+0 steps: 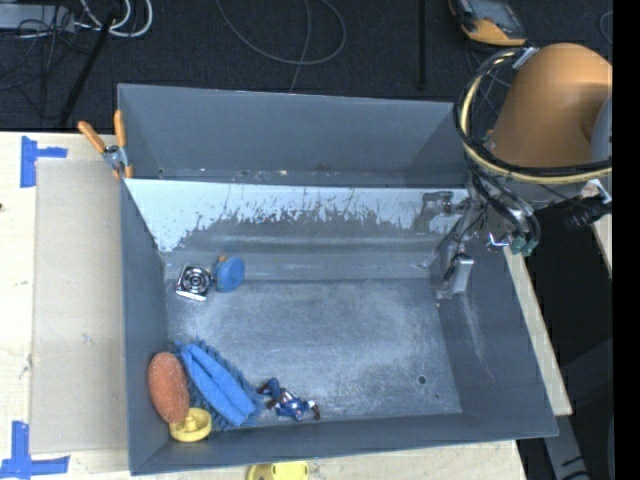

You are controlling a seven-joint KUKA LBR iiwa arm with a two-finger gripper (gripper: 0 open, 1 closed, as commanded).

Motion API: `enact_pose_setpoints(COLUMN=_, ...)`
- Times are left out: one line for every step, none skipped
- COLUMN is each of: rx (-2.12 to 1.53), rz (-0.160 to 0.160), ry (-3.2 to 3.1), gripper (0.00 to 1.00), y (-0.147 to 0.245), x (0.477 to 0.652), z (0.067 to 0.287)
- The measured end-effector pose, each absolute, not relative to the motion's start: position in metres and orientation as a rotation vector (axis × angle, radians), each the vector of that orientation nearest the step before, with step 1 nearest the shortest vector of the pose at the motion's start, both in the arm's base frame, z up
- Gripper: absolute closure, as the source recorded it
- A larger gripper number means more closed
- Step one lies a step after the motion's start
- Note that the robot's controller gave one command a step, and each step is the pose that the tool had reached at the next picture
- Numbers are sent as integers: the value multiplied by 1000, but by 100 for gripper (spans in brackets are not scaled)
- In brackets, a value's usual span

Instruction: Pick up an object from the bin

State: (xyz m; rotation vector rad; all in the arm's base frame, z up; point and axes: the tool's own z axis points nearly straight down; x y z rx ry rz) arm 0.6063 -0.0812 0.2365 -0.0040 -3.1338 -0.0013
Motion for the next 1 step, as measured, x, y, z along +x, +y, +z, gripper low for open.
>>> enact_pose_setpoints(rx=-2, rz=0, ry=-3142, gripper=0, y=-81, x=608, z=241)
